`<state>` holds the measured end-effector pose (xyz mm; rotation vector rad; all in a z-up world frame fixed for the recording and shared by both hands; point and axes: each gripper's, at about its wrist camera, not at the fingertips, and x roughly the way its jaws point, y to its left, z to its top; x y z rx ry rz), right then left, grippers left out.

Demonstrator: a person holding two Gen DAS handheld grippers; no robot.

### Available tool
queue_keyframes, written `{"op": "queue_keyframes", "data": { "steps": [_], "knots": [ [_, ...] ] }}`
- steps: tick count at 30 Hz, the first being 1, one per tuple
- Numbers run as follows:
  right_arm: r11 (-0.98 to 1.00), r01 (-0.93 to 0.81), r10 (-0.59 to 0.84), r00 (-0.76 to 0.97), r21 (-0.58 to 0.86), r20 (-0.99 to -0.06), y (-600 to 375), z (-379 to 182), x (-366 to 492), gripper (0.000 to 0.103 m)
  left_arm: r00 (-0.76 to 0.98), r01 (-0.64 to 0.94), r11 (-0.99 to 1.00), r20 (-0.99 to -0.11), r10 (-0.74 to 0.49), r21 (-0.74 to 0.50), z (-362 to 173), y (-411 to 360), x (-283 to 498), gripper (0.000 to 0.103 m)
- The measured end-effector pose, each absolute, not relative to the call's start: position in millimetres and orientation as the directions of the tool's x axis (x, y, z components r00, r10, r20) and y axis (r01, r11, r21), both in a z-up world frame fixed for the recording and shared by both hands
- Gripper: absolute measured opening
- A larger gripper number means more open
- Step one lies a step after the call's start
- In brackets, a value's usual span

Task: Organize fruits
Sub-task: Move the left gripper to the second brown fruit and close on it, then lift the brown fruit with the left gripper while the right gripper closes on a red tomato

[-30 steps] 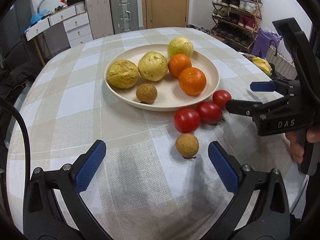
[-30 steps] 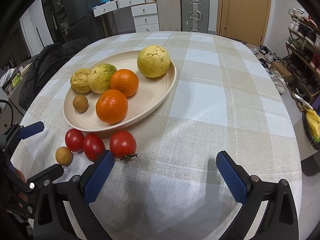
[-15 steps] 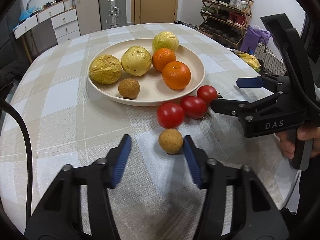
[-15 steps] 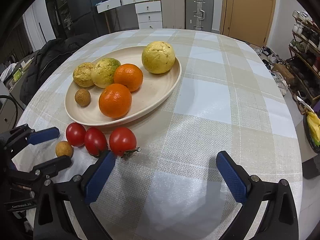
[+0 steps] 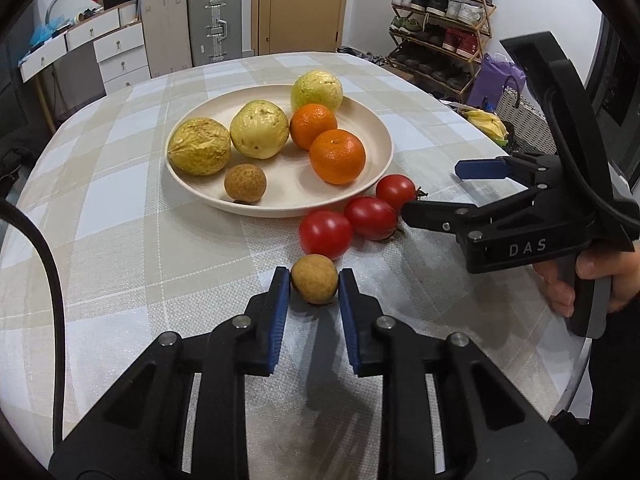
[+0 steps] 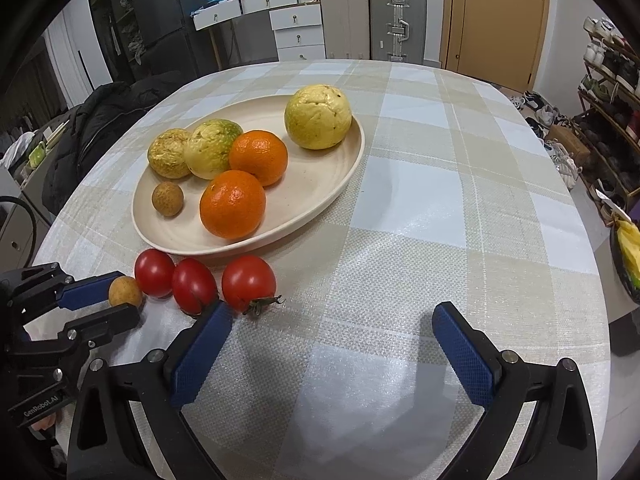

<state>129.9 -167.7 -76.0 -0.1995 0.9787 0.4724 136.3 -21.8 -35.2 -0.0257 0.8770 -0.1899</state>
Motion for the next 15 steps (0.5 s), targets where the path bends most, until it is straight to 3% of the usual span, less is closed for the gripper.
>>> {"op": "queue_keyframes", "data": {
  "steps": [3,5,7,15],
  "knots": [
    [0.874,-0.483,0.309,0.465,0.054,-0.830,-165.9,-76.1,128.0,0.095,0.627,0.149,0.983,-0.759,-0.176,-0.105,-33.7,-18.9,136.1,0.022],
    [0.864,-0.498,0.337,0.461,0.075,-0.821,-165.2,-73.5,125.8,0.082,0.628,0.148,0.983,-0.758,-0.176,-0.106,-33.2,-18.1,135.8,0.022],
    [0.852,-0.513,0.366,0.452,0.099,-0.813,-164.0,-70.8,124.0,0.075,0.629,0.147,0.984,-0.757,-0.174,-0.104,-33.1,-18.0,135.7,0.022],
    [0.819,-0.552,0.433,0.421,0.154,-0.797,-157.4,-69.0,118.8,0.051,0.630,0.143,0.984,-0.757,-0.173,-0.105,-32.2,-17.1,135.4,0.022]
  ]
}}
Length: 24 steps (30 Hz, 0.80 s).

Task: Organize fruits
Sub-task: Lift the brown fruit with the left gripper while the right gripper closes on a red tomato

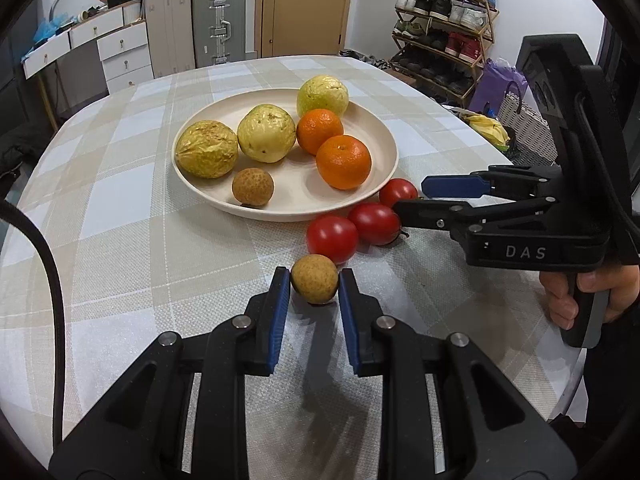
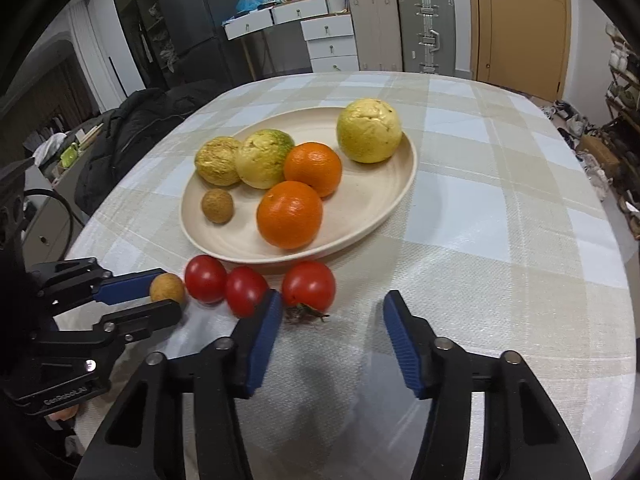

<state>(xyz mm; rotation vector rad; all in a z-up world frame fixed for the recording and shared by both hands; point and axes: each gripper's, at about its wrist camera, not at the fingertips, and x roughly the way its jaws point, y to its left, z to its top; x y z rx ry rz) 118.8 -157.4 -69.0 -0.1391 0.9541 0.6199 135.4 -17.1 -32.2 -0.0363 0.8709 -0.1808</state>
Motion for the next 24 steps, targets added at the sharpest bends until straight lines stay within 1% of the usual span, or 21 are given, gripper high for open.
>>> {"op": "queue_keyframes", "data": {
  "steps": [1,3,8,24],
  "knots": [
    [0.816,-0.556,0.438,0.418,0.157,-0.796,-156.8,-68.7,118.0,0.047,0.629,0.143,0.984,-0.758,-0.173,-0.105,-32.5,-17.1,135.8,0.022],
    [0.809,-0.564,0.451,0.412,0.166,-0.792,-155.5,-68.7,116.7,0.044,0.628,0.143,0.984,-0.758,-0.173,-0.106,-32.1,-17.0,135.4,0.022],
    [0.795,-0.565,0.494,0.394,0.219,-0.775,-157.7,-68.0,115.7,0.029,0.629,0.144,0.984,-0.758,-0.174,-0.106,-32.3,-17.1,135.4,0.022],
    [0.790,-0.575,0.498,0.402,0.211,-0.768,-158.1,-63.7,115.1,0.027,0.647,0.135,0.985,-0.743,-0.170,-0.107,-26.3,-12.5,134.6,0.022]
  ]
}}
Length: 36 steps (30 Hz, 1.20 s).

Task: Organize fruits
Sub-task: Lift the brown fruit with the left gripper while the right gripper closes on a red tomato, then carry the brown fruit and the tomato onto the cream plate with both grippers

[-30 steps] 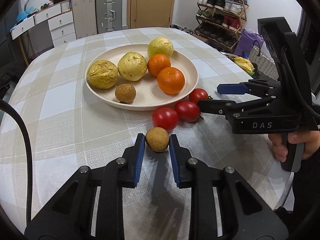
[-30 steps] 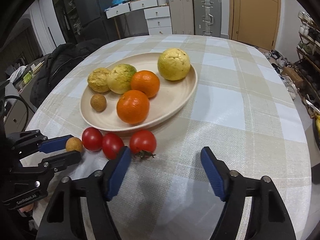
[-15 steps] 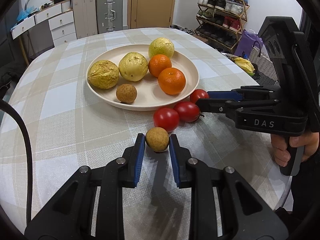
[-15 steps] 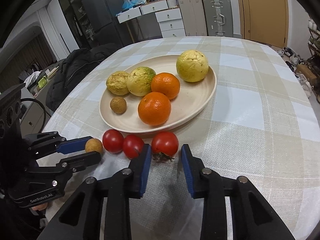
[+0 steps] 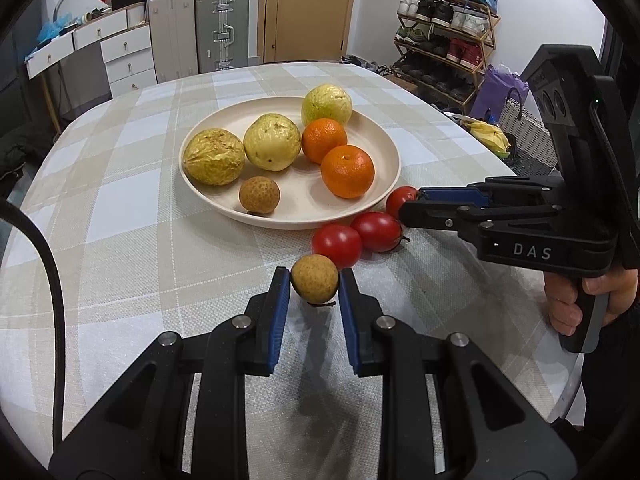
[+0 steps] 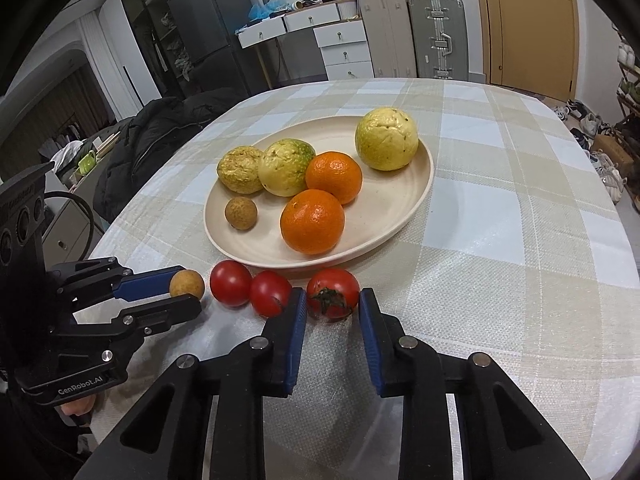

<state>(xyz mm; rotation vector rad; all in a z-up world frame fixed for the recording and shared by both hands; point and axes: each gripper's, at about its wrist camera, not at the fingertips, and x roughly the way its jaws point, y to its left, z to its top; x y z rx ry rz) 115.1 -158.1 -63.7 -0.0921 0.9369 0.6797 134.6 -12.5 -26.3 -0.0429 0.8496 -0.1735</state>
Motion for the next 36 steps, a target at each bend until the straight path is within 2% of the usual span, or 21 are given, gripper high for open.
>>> {"op": "queue_keyframes", "data": {
  "steps": [23,36],
  "knots": [
    [0.790,-0.575,0.493,0.392,0.211,-0.777,-156.2,-69.8,116.4,0.030,0.648,0.135,0.984,-0.742,-0.173,-0.112,-27.0,-11.6,134.7,0.022],
    [0.784,-0.584,0.517,0.423,0.213,-0.744,-166.3,-49.9,112.5,0.030,0.682,0.133,0.985,-0.712,-0.169,-0.106,-17.2,-10.2,130.6,0.022]
  ]
}}
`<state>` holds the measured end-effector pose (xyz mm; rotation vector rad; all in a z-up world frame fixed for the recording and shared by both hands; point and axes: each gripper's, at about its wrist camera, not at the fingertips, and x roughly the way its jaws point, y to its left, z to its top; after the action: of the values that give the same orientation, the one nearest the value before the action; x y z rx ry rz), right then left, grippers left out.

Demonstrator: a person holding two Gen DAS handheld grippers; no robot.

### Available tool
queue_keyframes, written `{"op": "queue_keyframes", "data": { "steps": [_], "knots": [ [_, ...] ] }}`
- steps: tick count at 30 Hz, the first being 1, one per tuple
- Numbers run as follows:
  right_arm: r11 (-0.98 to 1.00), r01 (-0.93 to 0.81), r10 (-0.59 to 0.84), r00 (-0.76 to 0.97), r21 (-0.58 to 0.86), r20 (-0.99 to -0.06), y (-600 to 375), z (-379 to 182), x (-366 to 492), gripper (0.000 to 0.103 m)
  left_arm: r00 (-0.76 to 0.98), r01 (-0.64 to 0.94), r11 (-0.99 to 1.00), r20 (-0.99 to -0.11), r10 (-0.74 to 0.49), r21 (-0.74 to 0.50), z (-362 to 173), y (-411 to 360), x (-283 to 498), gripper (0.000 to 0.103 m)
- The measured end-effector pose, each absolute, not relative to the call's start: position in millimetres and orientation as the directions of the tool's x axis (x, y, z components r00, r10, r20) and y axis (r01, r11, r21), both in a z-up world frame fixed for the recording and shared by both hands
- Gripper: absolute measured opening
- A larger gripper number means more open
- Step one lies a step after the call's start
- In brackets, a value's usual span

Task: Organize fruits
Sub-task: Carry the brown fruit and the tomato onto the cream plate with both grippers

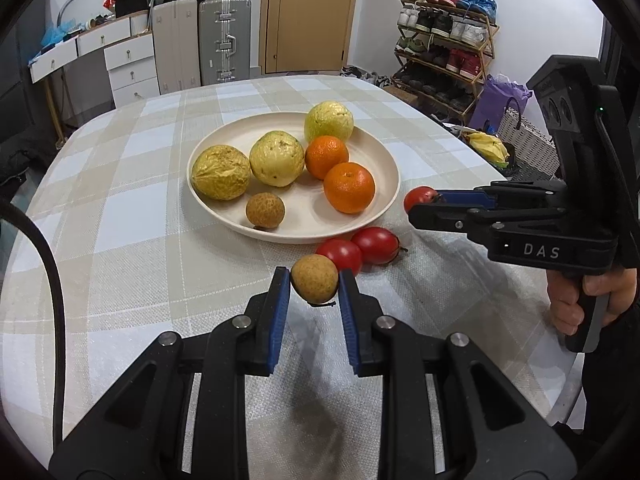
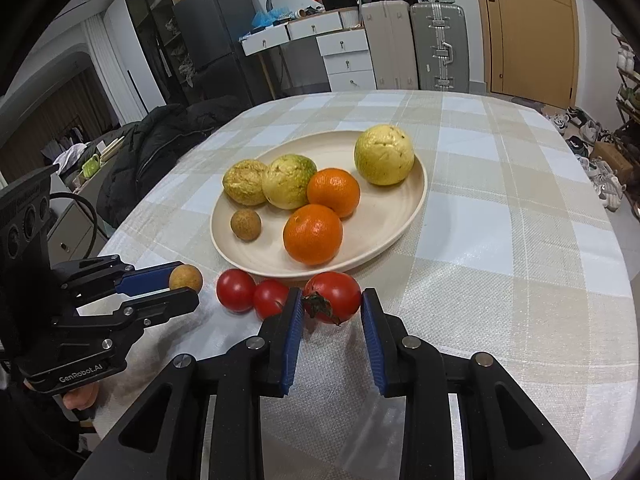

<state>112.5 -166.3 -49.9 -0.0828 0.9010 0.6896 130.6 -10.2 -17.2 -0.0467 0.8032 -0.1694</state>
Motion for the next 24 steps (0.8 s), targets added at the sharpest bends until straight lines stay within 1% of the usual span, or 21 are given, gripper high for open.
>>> {"op": "queue_keyframes", "data": {
  "steps": [9,17,24],
  "knots": [
    [0.780,-0.586,0.535,0.442,0.220,-0.720,-170.5,-38.4,107.7,0.030,0.737,0.111,0.988,-0.658,-0.155,-0.107,-2.5,-4.1,123.8,0.022],
    [0.781,-0.578,0.562,0.484,0.237,-0.670,-176.6,-26.2,105.7,0.030,0.763,0.085,0.990,-0.632,-0.136,-0.110,5.6,1.5,121.8,0.022],
    [0.791,-0.570,0.552,0.512,0.221,-0.658,-176.5,-23.6,104.1,0.030,0.786,0.074,0.990,-0.604,-0.132,-0.120,12.1,4.0,124.5,0.022]
  ]
}}
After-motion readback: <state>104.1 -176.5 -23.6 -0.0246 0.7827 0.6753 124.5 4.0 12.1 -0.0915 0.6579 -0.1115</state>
